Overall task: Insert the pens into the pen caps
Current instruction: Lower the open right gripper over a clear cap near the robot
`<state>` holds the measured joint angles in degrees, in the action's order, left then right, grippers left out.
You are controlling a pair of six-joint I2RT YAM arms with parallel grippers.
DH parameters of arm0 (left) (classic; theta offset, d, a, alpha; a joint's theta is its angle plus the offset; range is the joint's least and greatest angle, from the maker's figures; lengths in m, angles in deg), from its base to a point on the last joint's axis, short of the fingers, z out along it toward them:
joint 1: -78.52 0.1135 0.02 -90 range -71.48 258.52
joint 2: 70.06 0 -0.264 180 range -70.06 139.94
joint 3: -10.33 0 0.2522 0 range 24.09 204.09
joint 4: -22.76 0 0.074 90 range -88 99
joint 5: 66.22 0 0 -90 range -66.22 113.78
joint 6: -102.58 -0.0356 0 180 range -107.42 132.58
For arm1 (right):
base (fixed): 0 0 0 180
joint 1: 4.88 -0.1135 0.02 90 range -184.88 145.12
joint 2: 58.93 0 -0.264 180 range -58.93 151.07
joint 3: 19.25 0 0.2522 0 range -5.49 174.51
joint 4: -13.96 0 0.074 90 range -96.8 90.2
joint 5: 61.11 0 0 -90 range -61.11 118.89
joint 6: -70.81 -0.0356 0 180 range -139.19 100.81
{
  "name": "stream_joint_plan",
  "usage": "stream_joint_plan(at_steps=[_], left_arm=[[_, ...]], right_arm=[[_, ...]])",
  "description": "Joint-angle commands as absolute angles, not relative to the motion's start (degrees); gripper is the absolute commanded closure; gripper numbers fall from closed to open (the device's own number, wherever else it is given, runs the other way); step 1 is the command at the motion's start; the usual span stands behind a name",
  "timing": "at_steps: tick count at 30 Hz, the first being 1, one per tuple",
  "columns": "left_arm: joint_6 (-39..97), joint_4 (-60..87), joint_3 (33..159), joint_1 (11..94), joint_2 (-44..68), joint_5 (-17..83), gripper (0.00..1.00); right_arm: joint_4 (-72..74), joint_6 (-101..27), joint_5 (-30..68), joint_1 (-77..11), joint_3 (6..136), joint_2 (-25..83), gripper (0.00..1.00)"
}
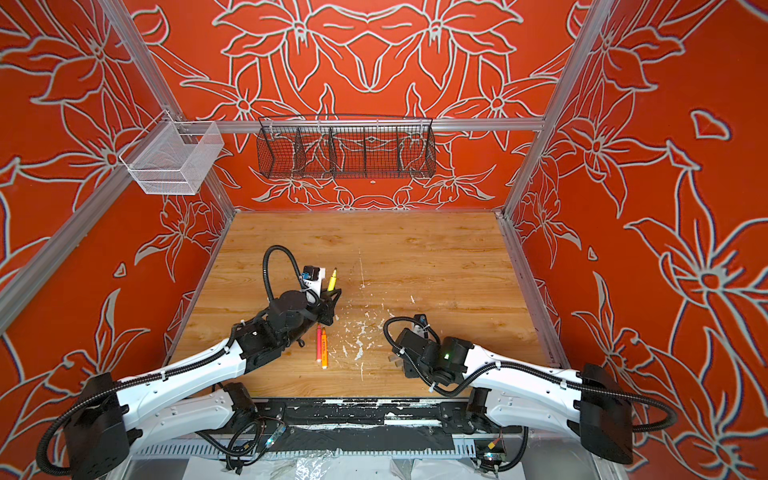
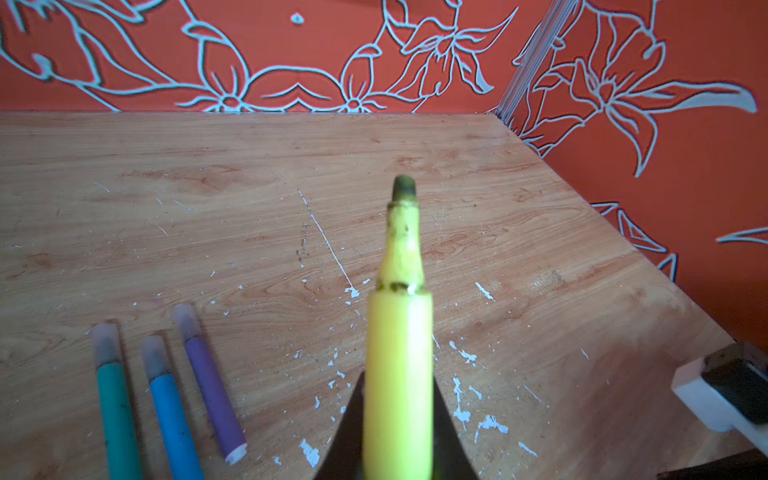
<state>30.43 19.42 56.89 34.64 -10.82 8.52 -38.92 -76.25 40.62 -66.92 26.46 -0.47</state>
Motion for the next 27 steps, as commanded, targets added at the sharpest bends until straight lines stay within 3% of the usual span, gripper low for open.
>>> stream_joint_plan(at_steps=[1, 14, 27], left_arm=[[30.6, 21.3, 56.51, 34.84, -11.35, 8.93, 1.0], [30.51, 21.12, 56.57, 34.88, -11.4, 8.84, 1.0], [30.42, 21.04, 56.47, 34.84, -11.7, 9.02, 1.0]], right_arm=[[-36.75, -77.54, 41.64, -67.37, 25.62, 1.53, 0.49], [-35.81, -77.66, 41.44, -68.44, 26.89, 7.5, 0.51], [-39.39, -80.19, 42.77, -70.43, 25.53, 6.96, 0.52]])
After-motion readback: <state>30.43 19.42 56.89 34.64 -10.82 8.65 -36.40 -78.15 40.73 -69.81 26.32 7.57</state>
